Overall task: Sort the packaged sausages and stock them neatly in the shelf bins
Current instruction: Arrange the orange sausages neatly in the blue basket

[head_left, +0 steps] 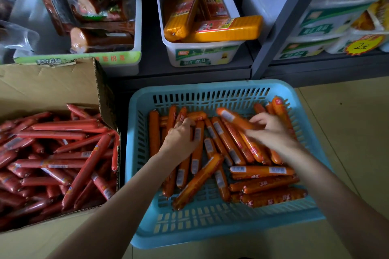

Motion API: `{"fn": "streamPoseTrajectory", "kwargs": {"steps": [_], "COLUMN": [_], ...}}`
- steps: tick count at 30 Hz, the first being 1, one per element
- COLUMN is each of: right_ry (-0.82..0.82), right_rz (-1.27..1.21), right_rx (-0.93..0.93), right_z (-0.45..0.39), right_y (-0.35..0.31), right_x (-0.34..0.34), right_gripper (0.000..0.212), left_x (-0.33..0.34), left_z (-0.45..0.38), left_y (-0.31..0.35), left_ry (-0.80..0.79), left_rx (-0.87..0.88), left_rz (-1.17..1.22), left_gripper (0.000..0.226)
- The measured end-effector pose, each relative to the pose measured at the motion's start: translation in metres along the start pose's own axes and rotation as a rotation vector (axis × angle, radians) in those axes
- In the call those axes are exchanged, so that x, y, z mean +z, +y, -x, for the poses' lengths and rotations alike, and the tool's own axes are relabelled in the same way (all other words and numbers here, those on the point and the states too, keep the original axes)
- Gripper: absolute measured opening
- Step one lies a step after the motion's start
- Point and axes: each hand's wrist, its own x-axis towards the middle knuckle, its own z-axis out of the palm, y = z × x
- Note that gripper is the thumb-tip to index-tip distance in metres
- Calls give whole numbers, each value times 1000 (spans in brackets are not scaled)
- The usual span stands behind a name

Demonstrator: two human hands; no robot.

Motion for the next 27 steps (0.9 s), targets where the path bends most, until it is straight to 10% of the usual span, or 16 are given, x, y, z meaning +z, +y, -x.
{"fn": "streamPoseTrajectory", "kwargs": {"steps": [8, 16, 27], "right_ry": [115, -206, -119], "right_rz": [679, 467, 305], "right_rx": [-281, -447, -228], "right_z": [-9, -25, -64], "right_y": [27, -24, -42], "right_x": [9, 62, 112], "right_gripper": [17, 55, 53], "left_x": [12, 4, 14], "left_z": [13, 10, 8], "left_y": [-24, -22, -27], "left_ry": [45, 13, -28], "left_rx": [-102, -186, -193], "left_rz": [-431, -399, -452], "left_gripper": [66, 79, 65]}}
